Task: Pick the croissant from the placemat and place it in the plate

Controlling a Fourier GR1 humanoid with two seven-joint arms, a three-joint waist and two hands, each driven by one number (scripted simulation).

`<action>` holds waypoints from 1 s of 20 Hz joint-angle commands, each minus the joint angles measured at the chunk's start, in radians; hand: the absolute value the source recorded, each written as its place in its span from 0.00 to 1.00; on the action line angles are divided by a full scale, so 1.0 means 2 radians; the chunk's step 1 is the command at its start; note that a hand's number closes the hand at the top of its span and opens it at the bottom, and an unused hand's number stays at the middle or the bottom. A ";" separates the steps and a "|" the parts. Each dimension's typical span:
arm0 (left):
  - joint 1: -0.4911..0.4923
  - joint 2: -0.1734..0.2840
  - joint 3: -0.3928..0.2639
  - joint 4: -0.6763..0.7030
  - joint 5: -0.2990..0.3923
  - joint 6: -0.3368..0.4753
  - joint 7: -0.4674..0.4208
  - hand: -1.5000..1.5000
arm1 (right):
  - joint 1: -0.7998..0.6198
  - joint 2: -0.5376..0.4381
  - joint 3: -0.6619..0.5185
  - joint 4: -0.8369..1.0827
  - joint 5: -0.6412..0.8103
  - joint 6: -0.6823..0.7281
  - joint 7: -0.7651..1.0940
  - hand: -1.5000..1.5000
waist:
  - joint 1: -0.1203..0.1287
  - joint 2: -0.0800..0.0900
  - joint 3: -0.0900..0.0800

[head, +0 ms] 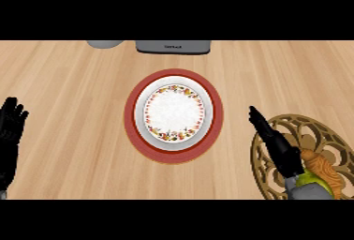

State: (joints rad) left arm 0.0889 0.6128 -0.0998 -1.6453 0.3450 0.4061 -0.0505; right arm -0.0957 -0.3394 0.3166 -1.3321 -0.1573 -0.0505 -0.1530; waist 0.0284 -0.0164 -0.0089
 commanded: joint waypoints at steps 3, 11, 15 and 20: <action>0.014 0.002 -0.016 0.034 -0.043 -0.011 -0.036 0.50 | -0.017 -0.005 -0.065 -0.103 -0.121 0.069 0.026 0.00 | -0.028 0.006 0.004; 0.041 0.015 -0.043 0.050 -0.072 -0.034 -0.050 0.50 | 0.052 -0.034 -0.224 -0.187 -0.130 -0.034 -0.074 0.00 | -0.044 0.003 0.004; 0.028 -0.001 -0.052 0.064 -0.093 -0.022 -0.052 0.50 | 0.160 -0.012 -0.268 -0.297 -0.188 -0.018 -0.089 0.00 | -0.043 0.004 0.004; 0.024 -0.008 -0.046 0.072 -0.098 -0.038 -0.057 0.50 | 0.291 -0.048 -0.294 -0.394 -0.204 0.067 -0.063 0.00 | -0.030 0.005 0.004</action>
State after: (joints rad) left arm 0.1431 0.6136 -0.1883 -1.5104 0.1708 0.3305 -0.1597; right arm 0.3201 -0.3967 -0.2278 -1.9775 -0.5320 0.0019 -0.3132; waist -0.0426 -0.0077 -0.0007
